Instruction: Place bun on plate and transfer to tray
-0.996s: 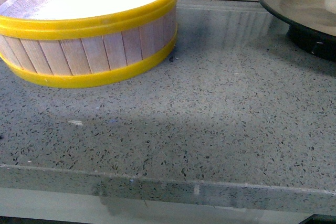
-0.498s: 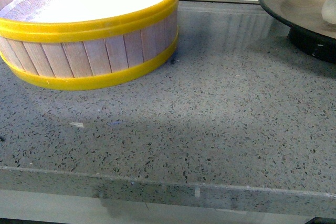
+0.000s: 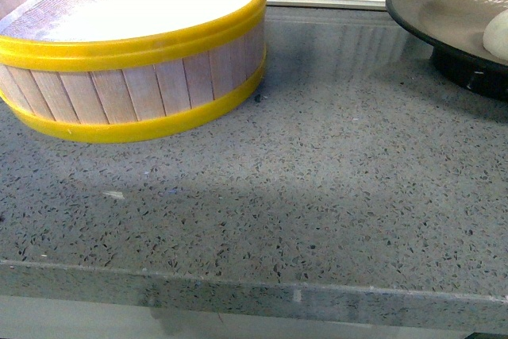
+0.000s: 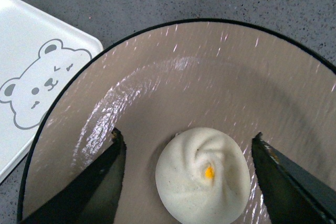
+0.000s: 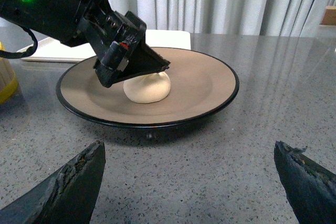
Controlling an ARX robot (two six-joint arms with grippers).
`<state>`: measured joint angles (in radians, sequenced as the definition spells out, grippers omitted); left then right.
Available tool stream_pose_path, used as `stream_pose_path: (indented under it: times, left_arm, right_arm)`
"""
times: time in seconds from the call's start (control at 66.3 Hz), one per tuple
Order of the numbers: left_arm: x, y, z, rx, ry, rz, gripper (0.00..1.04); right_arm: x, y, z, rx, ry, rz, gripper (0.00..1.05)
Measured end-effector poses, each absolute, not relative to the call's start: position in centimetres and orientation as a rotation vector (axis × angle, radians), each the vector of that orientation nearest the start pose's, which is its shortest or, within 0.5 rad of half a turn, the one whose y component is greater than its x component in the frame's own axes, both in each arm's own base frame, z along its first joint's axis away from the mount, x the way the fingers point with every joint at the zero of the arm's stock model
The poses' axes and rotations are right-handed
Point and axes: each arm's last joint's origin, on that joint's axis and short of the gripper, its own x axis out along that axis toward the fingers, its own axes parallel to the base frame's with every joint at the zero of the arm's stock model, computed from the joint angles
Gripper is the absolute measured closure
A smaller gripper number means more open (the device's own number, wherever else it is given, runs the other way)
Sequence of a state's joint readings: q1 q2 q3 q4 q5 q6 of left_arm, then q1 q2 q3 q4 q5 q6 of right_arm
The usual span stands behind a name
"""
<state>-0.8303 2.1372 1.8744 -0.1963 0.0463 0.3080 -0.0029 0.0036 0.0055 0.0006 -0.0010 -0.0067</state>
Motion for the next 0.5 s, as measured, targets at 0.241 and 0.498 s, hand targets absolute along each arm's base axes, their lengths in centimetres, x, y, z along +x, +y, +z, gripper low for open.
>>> stream_pose_path:
  times: [0.241,0.498]
  left_arm:
    - [34.6,-31.4,34.2,0.315,0.138,-0.789,0.07]
    - [31.2,-16.5,39.5,0.254,-0.026,-0.441,0.07]
  right_arm:
    - [9.8,0.0,16.5,-0.007,-0.002,-0.002,0.09]
    - [9.8,0.0,16.5,-0.007,-0.002,-0.002,0.09]
